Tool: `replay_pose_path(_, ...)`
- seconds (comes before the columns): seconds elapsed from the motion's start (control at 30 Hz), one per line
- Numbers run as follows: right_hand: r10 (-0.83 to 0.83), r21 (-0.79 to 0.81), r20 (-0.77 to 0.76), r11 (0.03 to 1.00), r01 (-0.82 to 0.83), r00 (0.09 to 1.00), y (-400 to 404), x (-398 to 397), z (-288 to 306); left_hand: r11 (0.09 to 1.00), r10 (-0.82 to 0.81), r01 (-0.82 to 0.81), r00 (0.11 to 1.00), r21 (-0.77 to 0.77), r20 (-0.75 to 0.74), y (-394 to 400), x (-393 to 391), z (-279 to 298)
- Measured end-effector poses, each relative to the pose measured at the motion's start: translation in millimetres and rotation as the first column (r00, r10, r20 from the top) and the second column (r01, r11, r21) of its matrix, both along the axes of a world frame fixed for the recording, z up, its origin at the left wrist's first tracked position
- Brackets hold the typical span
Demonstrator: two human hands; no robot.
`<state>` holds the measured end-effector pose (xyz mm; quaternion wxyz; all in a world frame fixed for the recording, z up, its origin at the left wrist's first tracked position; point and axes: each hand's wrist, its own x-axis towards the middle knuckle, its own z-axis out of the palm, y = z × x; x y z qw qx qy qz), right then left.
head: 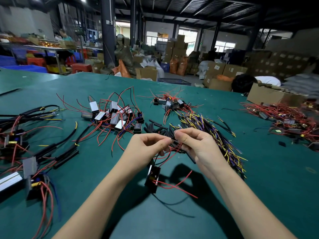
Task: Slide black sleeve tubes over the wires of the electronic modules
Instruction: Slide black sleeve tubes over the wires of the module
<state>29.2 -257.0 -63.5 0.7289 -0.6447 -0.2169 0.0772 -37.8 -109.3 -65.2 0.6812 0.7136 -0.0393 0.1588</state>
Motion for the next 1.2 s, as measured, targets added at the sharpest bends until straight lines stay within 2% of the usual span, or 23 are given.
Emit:
replay_pose_path(0.17,0.036,0.046,-0.067,0.998,-0.032,0.997,-0.8,8.1,-3.2,0.999,0.052,-0.051,0.999,-0.009,0.012,-0.9,1.4,-4.3)
replay_pose_path(0.23,-0.074,-0.020,-0.015,0.997,0.073,0.997,-7.2,14.9,-5.7,0.994,0.108,-0.108,0.994,0.009,0.015,-0.4,2.8,-7.6)
replay_pose_path(0.27,-0.177,-0.118,0.074,0.976,0.185,0.981,-11.2,18.6,-9.5,0.990,0.140,-0.140,0.990,0.011,0.017,0.1,3.5,-9.4)
replay_pose_path(0.3,-0.276,-0.255,0.219,0.910,0.328,0.936,-15.6,21.9,-14.8,0.985,0.170,-0.170,0.985,0.005,0.020,0.6,4.0,-11.2)
replay_pose_path(0.33,-0.309,-0.395,0.385,0.797,0.458,0.870,-19.4,23.6,-21.0,0.980,0.199,-0.199,0.980,-0.007,0.026,1.1,4.6,-13.1)
replay_pose_path(0.4,-0.172,-0.618,0.617,0.497,0.608,0.768,-22.5,21.3,-33.8,0.965,0.262,-0.261,0.964,-0.030,0.047,1.4,6.0,-17.0)
replay_pose_path(0.43,-0.068,-0.682,0.666,0.349,0.643,0.743,-21.8,20.4,-39.8,0.955,0.295,-0.293,0.954,-0.039,0.059,1.4,6.9,-19.1)
replay_pose_path(0.47,0.003,-0.706,0.686,0.246,0.664,0.728,-20.9,20.9,-44.5,0.946,0.323,-0.321,0.944,-0.046,0.068,1.3,7.9,-20.9)
replay_pose_path(0.5,0.024,-0.709,0.694,0.203,0.676,0.720,-19.7,22.2,-46.8,0.939,0.343,-0.340,0.936,-0.050,0.076,1.2,8.8,-22.3)
replay_pose_path(0.53,0.015,-0.702,0.700,0.200,0.684,0.714,-18.5,23.4,-47.3,0.935,0.355,-0.352,0.931,-0.050,0.083,0.8,9.6,-23.4)
replay_pose_path(0.67,-0.021,-0.679,0.712,0.233,0.696,0.702,-15.6,25.9,-49.3,0.933,0.359,-0.359,0.927,-0.019,0.103,-3.3,11.9,-28.1)
replay_pose_path(0.73,-0.043,-0.670,0.706,0.284,0.686,0.707,-17.7,25.7,-49.6,0.939,0.344,-0.344,0.933,-0.021,0.103,-4.4,12.7,-30.7)
replay_pose_path(0.87,-0.227,-0.551,0.652,0.513,0.658,0.723,-22.2,26.4,-45.6,0.948,0.319,-0.316,0.944,-0.046,0.090,-4.1,12.3,-33.3)
replay_pose_path(1.03,-0.432,-0.352,0.423,0.732,0.584,0.797,-21.3,27.0,-31.6,0.950,0.309,-0.304,0.945,-0.064,0.107,-3.7,13.5,-33.5)
replay_pose_path(1.1,-0.473,-0.228,0.273,0.814,0.534,0.838,-19.2,24.0,-20.7,0.950,0.313,-0.309,0.942,-0.049,0.119,-3.8,14.0,-34.5)
replay_pose_path(1.2,-0.336,0.019,-0.061,0.941,0.338,0.940,-12.5,15.6,-1.6,0.946,0.324,-0.323,0.935,-0.034,0.142,-4.8,14.3,-35.1)
